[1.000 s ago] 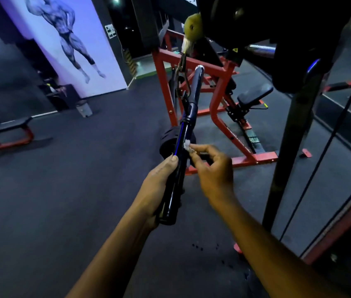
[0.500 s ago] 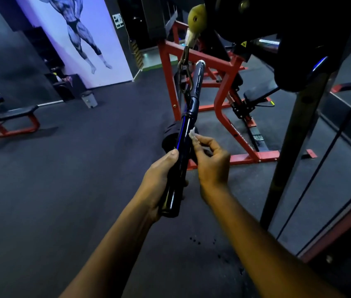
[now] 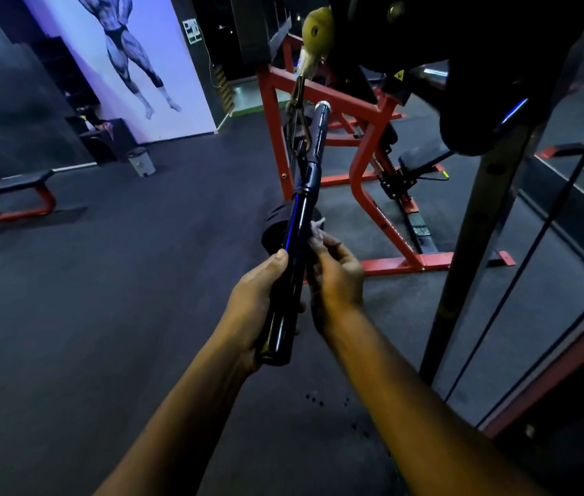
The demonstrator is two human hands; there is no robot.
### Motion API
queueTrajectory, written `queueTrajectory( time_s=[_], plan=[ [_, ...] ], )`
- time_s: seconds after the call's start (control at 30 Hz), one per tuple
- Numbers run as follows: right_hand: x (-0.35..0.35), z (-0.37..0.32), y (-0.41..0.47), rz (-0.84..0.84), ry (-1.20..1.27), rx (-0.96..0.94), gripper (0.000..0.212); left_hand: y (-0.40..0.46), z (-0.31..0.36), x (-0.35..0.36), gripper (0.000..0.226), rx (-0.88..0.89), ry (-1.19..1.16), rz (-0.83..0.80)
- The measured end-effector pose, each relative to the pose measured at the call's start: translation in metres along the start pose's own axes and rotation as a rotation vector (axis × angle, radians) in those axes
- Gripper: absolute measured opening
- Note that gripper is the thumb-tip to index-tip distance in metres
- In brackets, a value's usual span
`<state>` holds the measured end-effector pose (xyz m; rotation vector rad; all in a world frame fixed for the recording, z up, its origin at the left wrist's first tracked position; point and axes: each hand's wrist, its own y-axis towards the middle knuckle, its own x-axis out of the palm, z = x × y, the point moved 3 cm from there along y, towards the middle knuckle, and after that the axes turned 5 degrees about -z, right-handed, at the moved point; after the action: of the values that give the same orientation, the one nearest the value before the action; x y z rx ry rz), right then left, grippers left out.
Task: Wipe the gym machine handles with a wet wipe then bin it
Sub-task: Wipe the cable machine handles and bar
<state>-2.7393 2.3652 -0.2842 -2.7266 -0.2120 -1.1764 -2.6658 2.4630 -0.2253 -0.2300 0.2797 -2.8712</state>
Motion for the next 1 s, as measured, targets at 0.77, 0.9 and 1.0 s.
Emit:
queueTrajectory(
  time_s=[0.77,0.9,1.0],
  plan=[
    [0.001,-0.047,0.009,-0.007,-0.59,-0.397,0.005,0.0,0.0,0.012,0.025,0.119,0.094,-0.016],
    [0.003,-0.056,0.033,0.014,-0.679,-0.449,0.012,0.001,-0.002,0.017,0.024,0.104,0.089,-0.04],
    [0.0,-0.05,0.014,-0.078,-0.757,-0.499,0.012,0.003,-0.002,0.014,0.025,0.11,0.095,-0.034]
  ],
)
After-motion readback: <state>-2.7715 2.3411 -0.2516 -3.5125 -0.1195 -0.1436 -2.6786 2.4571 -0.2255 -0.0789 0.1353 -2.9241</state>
